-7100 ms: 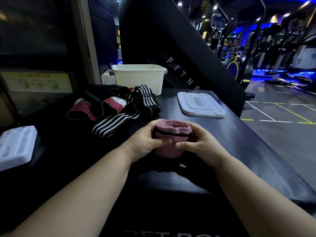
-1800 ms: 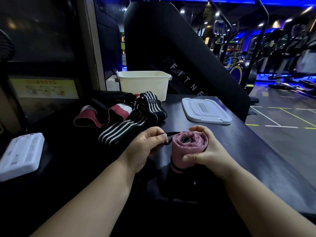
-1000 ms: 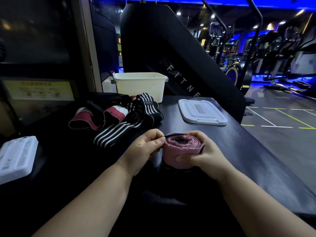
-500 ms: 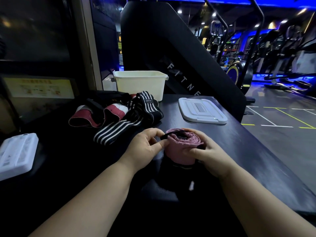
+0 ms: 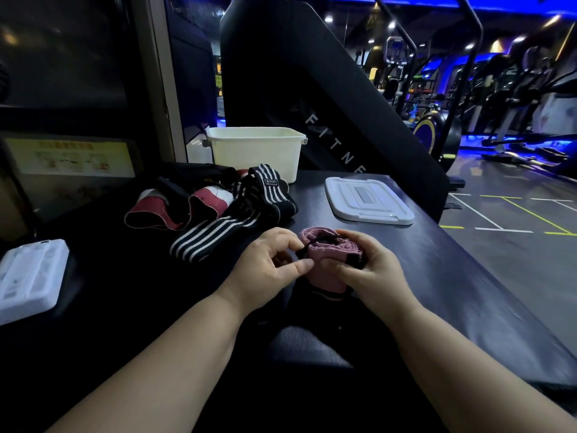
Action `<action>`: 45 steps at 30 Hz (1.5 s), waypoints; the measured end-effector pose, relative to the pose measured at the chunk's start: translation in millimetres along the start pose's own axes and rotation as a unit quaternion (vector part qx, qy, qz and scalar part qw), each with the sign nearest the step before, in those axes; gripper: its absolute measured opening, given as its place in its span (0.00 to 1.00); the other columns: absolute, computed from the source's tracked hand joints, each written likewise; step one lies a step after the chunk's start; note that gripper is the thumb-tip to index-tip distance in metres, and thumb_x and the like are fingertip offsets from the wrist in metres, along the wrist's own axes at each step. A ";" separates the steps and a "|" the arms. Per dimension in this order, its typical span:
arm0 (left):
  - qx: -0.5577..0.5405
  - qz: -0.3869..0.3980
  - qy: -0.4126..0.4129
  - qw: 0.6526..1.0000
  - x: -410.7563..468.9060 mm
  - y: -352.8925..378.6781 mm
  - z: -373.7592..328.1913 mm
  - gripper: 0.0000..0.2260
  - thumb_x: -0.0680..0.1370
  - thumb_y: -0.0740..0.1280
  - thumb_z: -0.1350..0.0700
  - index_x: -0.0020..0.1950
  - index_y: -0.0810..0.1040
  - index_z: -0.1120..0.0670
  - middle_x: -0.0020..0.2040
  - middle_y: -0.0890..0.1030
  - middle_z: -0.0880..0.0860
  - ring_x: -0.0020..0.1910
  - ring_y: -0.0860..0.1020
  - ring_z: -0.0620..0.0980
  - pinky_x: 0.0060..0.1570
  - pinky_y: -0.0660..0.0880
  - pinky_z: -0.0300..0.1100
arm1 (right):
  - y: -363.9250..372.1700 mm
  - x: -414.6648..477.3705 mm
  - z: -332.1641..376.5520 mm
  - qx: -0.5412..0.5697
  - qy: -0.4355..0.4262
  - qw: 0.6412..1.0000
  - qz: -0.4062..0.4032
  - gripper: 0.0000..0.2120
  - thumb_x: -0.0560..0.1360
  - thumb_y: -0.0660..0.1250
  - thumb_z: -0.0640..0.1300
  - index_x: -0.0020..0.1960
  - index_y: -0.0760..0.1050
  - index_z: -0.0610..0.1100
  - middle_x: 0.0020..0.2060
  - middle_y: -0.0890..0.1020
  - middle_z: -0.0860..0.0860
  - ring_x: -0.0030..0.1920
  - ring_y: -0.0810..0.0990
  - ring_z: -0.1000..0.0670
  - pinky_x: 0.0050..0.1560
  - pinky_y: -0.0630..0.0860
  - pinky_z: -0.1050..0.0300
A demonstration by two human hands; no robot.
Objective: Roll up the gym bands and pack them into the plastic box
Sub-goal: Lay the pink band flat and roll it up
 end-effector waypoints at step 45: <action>0.045 -0.068 0.032 0.996 -1.7 5.0 -11.6 0.05 0.72 0.75 0.59 0.41 0.80 0.51 0.42 0.78 0.45 0.35 0.74 0.37 0.40 0.71 0.29 | 3.6 2.2 0.6 0.014 0.025 1.000 0.009 0.16 0.70 0.75 0.40 0.52 0.78 0.57 0.44 0.86 0.51 0.45 0.84 0.53 0.49 0.80 0.58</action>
Point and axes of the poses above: each hand's wrist, its own x-axis towards the middle knuckle, its own y-axis out of the palm, z = x × y, the point moved 7 cm from there along x, towards the middle knuckle
